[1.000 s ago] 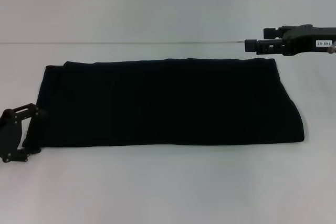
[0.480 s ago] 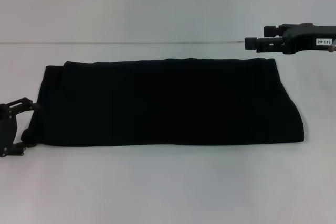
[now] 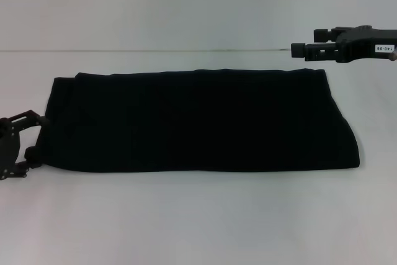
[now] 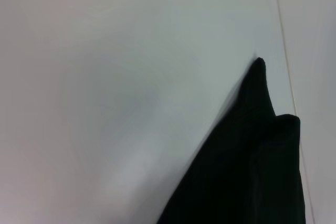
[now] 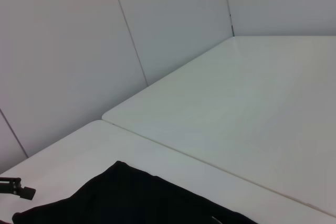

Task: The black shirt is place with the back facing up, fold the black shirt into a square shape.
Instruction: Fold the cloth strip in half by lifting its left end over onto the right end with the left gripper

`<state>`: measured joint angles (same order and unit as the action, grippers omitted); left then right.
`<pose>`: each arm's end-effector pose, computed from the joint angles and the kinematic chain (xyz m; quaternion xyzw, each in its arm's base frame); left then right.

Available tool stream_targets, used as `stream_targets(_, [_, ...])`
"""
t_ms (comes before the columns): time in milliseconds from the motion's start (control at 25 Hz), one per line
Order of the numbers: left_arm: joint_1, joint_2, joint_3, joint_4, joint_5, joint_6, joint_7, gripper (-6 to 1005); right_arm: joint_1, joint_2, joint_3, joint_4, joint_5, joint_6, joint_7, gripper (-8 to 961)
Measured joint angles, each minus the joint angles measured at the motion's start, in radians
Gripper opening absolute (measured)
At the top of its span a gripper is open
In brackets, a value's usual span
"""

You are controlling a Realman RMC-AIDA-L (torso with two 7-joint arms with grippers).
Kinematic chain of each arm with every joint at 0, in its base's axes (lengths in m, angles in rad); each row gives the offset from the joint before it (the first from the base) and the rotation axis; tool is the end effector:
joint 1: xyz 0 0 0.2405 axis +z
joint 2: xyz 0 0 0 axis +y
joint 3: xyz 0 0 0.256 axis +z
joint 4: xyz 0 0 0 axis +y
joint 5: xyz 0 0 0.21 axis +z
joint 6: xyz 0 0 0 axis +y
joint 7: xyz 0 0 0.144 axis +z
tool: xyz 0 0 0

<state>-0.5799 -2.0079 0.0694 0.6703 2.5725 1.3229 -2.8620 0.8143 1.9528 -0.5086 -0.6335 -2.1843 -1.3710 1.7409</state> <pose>-0.3711 0.3378 0.0696 -0.4089 -0.8471 -0.2853 0.1838 0.2186 0.4322 0.0647 -0.9063 0.2974 0.2088 0.2158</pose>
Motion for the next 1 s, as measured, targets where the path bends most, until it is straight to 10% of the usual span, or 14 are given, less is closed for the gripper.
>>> stream_targets(1000, [0.016,-0.002,0.009,-0.027,0.011,0.001,0.022,923,0.005,-0.002,0.001,0.000,0.000,0.002,-0.005,932])
